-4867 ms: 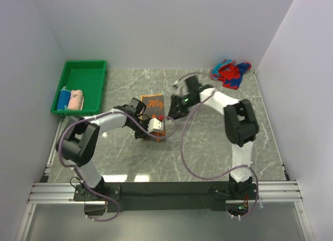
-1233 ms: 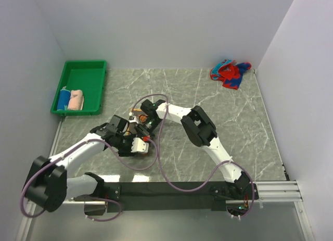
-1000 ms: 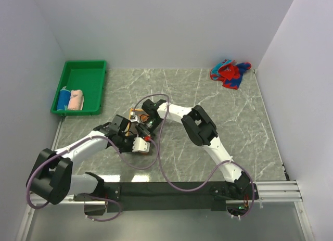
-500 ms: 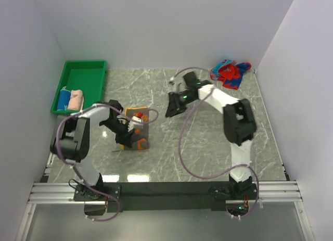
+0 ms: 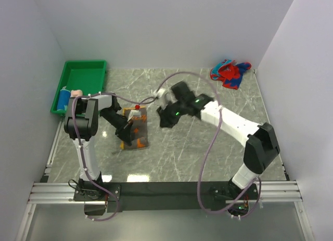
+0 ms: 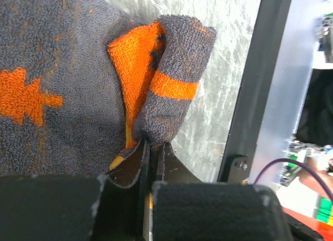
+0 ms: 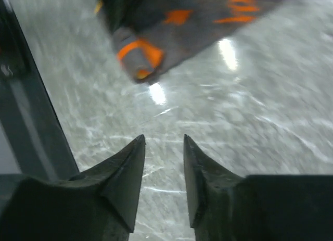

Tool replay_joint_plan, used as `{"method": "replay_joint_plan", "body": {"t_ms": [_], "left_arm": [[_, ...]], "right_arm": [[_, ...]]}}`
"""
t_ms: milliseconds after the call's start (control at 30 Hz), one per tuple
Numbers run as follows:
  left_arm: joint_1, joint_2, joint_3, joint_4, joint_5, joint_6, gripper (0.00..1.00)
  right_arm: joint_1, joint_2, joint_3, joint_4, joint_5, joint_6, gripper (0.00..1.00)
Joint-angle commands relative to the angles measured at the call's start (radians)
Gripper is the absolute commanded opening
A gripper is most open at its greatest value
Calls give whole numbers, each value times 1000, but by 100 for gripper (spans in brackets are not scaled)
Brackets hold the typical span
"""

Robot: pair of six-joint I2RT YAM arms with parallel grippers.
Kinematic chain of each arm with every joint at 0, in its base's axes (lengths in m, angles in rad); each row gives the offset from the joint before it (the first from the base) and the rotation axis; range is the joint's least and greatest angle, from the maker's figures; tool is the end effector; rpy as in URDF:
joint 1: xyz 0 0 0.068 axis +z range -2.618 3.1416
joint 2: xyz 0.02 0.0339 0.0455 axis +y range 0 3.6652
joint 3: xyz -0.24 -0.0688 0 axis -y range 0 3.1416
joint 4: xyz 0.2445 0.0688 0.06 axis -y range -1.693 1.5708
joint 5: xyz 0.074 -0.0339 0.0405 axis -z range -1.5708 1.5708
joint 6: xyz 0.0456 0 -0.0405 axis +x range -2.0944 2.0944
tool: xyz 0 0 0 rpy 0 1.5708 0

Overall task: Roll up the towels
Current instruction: Roll the towel

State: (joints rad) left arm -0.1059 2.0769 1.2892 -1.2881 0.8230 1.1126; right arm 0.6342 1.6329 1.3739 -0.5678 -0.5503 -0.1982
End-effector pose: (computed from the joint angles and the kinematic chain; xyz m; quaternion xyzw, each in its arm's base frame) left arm 0.2953 -0.0650 0.1006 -0.4259 -0.7850 0.4497 0.0138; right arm 0.2783 0.2343 0.2654 -0.4528 0.7801 0.3228 0.2868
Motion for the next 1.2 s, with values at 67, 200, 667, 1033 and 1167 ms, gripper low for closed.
{"method": "replay_joint_plan", "body": {"t_ms": [67, 200, 667, 1033, 1167], "left_arm": [[6, 69, 2, 125, -174, 32, 1], [6, 77, 7, 130, -167, 24, 1], [9, 81, 4, 138, -168, 21, 1], [29, 77, 10, 138, -144, 20, 8], [60, 43, 15, 151, -99, 15, 22]], "right_arm": [[240, -21, -35, 28, 245, -193, 50], [375, 65, 20, 97, 328, -222, 76], [486, 419, 120, 272, 400, -422, 61], [466, 516, 119, 148, 285, -403, 0], [447, 539, 178, -2, 144, -373, 0]]}}
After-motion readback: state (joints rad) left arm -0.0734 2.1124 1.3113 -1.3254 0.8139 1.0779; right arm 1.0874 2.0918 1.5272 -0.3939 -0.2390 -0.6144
